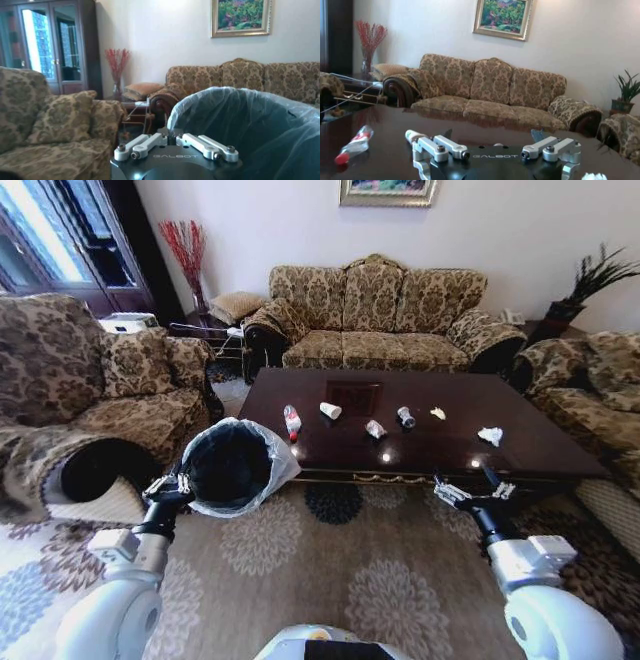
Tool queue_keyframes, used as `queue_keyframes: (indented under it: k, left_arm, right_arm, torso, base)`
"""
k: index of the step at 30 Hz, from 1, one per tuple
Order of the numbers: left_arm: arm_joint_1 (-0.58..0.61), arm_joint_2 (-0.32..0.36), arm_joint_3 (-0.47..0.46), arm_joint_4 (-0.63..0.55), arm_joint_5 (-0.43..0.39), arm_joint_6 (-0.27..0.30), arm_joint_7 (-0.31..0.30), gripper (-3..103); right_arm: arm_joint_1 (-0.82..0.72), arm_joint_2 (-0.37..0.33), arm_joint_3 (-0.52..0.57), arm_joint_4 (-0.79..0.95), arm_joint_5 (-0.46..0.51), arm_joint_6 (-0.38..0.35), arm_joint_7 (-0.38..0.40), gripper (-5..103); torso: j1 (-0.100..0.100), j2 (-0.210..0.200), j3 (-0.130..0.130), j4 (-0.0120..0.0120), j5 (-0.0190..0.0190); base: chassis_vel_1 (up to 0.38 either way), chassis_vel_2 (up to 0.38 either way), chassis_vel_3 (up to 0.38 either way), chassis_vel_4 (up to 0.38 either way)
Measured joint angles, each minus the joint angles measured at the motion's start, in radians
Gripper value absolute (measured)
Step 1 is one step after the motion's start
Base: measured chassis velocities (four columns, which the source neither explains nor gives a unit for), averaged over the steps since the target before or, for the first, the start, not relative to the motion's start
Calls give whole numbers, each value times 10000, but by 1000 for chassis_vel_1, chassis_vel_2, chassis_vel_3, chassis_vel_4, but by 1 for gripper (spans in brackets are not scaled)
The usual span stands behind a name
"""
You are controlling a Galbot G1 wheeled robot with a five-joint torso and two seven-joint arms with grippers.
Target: Move to the front of the table and place the trash on the table into the trash bin.
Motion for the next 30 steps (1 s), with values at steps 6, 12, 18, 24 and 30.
queue_keyframes:
  k: [6, 12, 18, 24, 30]
  left_arm:
    - [-163, 23, 229, 170, 111, 40, -28, 3]
    - [-174, 1, 366, 198, 192, 49, -76, 3]
    - [-192, -47, 502, 214, 254, 49, -118, 3]
    - [-200, -126, 606, 216, 380, 45, -165, 3]
    - [-158, -192, 657, 219, 420, -3, -167, 3]
  right_arm:
    - [122, 57, -25, 1, -4, -271, 139, 100]
    - [150, 113, -51, -52, 0, -308, 142, 100]
    - [167, 122, -58, -145, -1, -286, 144, 100]
    - [220, 111, -54, -225, 6, -266, 154, 100]
    - [257, 134, -89, -269, 19, -227, 179, 100]
  torso:
    - [7, -3, 3, 3, 2]
    - [-1, -3, 0, 4, 1]
    - [-21, 6, -9, 3, 1]
    - [-3, 2, 0, 3, 1]
    - [-4, 1, -2, 3, 2]
  base:
    - [-227, 226, 206, -226]
    - [-31, 52, 50, -19]
    - [92, -10, -14, 87]
    - [63, 74, 70, 55]
    - [67, 98, 108, 91]
